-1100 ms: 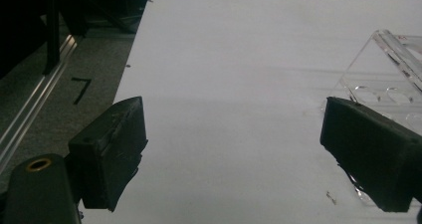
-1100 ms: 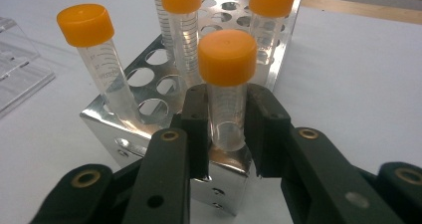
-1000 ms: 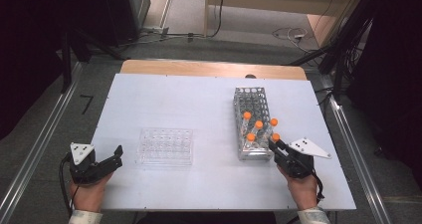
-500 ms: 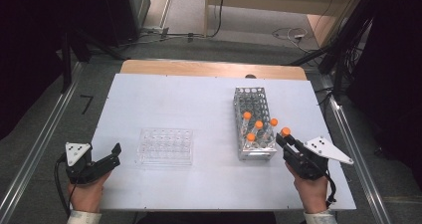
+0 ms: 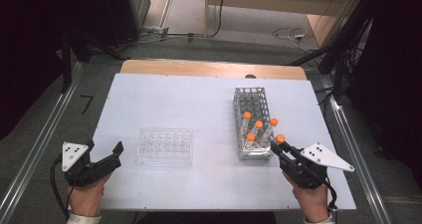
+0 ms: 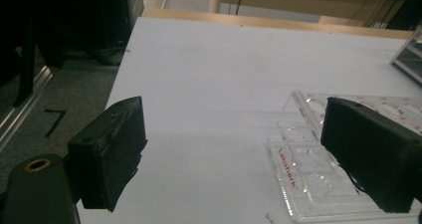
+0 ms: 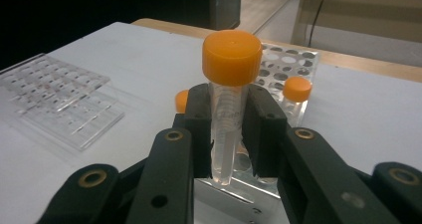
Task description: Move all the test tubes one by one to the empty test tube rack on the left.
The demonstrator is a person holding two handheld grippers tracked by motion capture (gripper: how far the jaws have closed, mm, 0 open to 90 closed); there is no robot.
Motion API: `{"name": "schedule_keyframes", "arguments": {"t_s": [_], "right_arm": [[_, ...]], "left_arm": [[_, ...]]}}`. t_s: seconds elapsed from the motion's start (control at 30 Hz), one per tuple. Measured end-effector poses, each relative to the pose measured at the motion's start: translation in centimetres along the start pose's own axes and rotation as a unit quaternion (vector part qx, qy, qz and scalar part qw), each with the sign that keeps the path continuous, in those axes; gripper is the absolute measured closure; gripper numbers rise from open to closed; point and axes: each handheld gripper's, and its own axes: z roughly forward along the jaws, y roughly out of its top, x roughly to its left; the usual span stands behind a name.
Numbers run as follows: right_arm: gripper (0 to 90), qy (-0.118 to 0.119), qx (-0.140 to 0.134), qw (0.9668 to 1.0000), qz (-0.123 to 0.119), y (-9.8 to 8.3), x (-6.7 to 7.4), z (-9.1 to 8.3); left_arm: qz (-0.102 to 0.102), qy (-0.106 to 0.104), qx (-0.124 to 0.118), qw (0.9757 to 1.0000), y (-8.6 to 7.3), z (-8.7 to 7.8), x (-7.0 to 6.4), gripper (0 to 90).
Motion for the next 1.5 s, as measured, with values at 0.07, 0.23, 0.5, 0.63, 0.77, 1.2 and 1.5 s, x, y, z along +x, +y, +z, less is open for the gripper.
{"name": "schedule_keyframes", "arguments": {"t_s": [0.07, 0.23, 0.5, 0.63, 0.77, 1.2, 1.5], "right_arm": [[72.0, 0.003, 0.002, 1.0, -0.002, 0.0, 0.2, 0.0], [72.0, 0.03, 0.011, 0.9994, -0.015, -0.5, 1.8, 0.6], [72.0, 0.069, 0.036, 0.996, -0.043, -1.1, 4.7, 2.6], [72.0, 0.08, 0.045, 0.9944, -0.053, -1.3, 5.8, 3.6], [72.0, 0.087, 0.05, 0.9933, -0.058, -1.4, 6.4, 4.3], [72.0, 0.112, 0.066, 0.9889, -0.072, -1.6, 8.5, 7.2], [72.0, 0.122, 0.069, 0.9872, -0.076, -1.4, 9.5, 8.0]], "left_arm": [[0.007, -0.001, -0.004, 1.0, 0.1, -0.2, -0.3, 10.0], [0.027, -0.031, -0.014, 0.9991, 0.6, -0.7, -2.1, 10.0], [0.06, -0.105, 0.001, 0.9927, 1.0, -1.0, -5.9, 10.4], [0.076, -0.138, 0.007, 0.9876, 1.3, -0.8, -8.2, 12.8], [0.084, -0.152, 0.019, 0.9846, 1.2, -0.3, -9.4, 12.8], [0.122, -0.223, 0.033, 0.9665, 1.1, 0.7, -14.4, 19.2], [0.13, -0.267, 0.022, 0.9547, 1.6, 1.4, -17.2, 23.9]]}}
